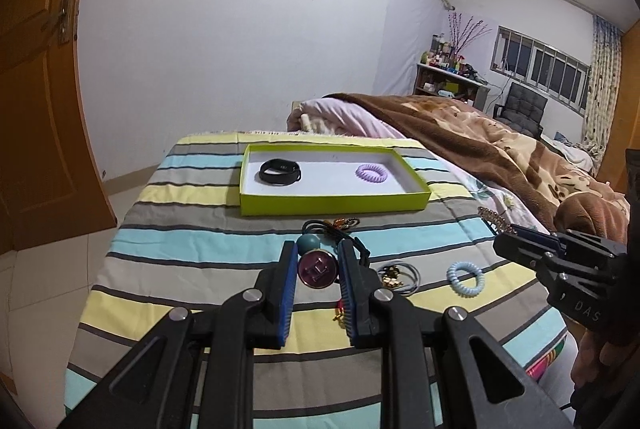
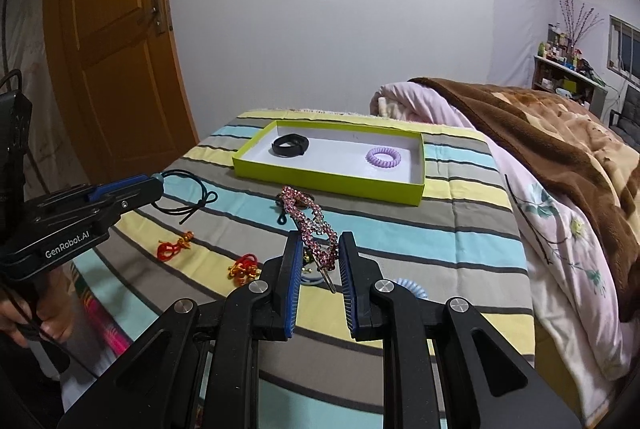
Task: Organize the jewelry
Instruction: 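Carry the rhinestone clip and 'H' pendant into the lime-green box, then open both grippers to release the clip and pendant in the box, then withdraw both grippers from the box toward the remaining jewelry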
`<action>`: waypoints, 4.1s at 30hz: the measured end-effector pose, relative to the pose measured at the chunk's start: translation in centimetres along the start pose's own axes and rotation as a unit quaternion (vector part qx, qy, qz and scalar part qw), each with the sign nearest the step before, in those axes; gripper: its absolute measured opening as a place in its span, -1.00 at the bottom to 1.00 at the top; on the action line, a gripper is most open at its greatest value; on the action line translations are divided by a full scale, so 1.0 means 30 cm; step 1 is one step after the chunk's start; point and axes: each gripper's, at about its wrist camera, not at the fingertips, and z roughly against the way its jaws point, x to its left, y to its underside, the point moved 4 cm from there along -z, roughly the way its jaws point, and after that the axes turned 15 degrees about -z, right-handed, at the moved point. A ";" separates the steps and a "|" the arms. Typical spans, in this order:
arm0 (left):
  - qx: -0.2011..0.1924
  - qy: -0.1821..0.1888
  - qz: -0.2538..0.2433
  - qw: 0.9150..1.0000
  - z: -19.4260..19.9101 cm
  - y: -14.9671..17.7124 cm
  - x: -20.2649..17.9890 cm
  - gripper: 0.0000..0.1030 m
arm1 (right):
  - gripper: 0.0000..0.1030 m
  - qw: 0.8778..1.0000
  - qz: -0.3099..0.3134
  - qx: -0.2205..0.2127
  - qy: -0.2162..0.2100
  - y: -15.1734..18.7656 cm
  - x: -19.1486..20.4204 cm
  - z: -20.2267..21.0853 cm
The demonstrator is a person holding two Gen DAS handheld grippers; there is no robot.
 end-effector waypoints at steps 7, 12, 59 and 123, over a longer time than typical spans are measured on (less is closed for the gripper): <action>-0.008 -0.003 -0.003 1.000 0.017 -0.011 -0.008 -0.59 | -0.63 1.000 0.000 -0.008 -0.001 -0.007 0.003 0.024; -0.006 -0.004 -0.003 1.000 0.005 -0.014 -0.006 -0.59 | -0.63 1.000 -0.001 -0.006 0.001 -0.014 -0.001 0.006; 0.053 -0.040 -0.005 0.998 -0.626 -0.163 0.243 -0.58 | -0.63 0.993 -0.026 0.074 0.089 -0.294 -0.260 -0.706; -0.001 -0.043 0.000 0.999 0.053 0.070 0.010 -0.46 | -0.40 0.999 -0.030 -0.007 0.018 0.073 -0.060 0.046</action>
